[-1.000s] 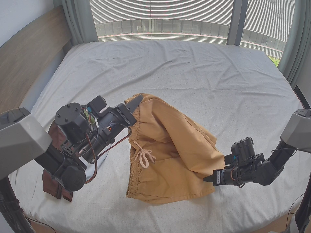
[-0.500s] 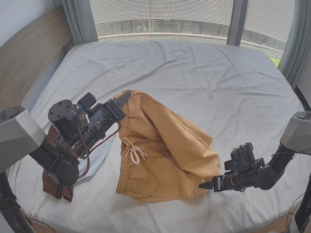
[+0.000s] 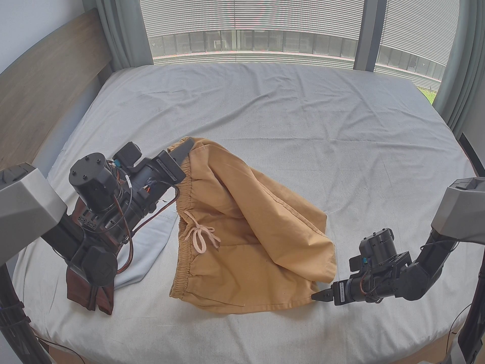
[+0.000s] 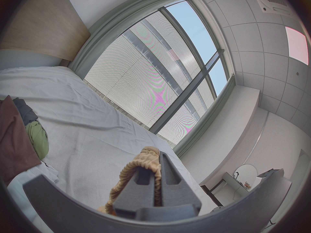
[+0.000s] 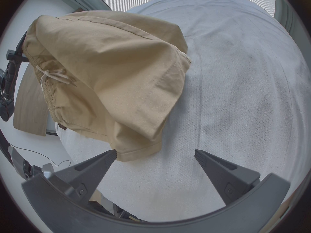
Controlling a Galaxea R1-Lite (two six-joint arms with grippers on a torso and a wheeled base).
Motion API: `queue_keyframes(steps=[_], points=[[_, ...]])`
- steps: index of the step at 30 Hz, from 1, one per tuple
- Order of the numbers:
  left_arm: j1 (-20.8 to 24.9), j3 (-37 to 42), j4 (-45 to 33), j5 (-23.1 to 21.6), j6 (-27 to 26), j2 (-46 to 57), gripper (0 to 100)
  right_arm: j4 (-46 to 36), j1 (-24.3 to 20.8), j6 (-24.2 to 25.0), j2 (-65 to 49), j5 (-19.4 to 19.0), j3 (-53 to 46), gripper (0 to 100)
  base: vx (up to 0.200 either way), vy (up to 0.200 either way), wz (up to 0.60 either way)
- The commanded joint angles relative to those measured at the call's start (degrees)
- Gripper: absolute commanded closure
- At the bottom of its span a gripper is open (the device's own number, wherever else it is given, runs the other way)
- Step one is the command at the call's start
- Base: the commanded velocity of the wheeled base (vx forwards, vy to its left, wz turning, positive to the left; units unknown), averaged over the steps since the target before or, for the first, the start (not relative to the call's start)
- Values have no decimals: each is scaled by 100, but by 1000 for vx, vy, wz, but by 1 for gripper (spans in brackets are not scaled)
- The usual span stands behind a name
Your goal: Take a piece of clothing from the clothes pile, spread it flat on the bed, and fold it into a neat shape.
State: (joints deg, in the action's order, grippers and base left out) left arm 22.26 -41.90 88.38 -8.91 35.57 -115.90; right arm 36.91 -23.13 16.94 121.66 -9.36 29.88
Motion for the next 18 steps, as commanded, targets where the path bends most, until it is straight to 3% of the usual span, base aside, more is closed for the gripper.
queue_keyframes(steps=[1, 18], points=[[-11, -11, 4, -5, 2, 14, 100, 0, 19, -42, 182, -4, -17, 0, 0, 0, 0], [42, -29, 12, -5, 2, 6, 100, 0, -43, -394, 578, 5, -8, 0, 0, 0, 0]])
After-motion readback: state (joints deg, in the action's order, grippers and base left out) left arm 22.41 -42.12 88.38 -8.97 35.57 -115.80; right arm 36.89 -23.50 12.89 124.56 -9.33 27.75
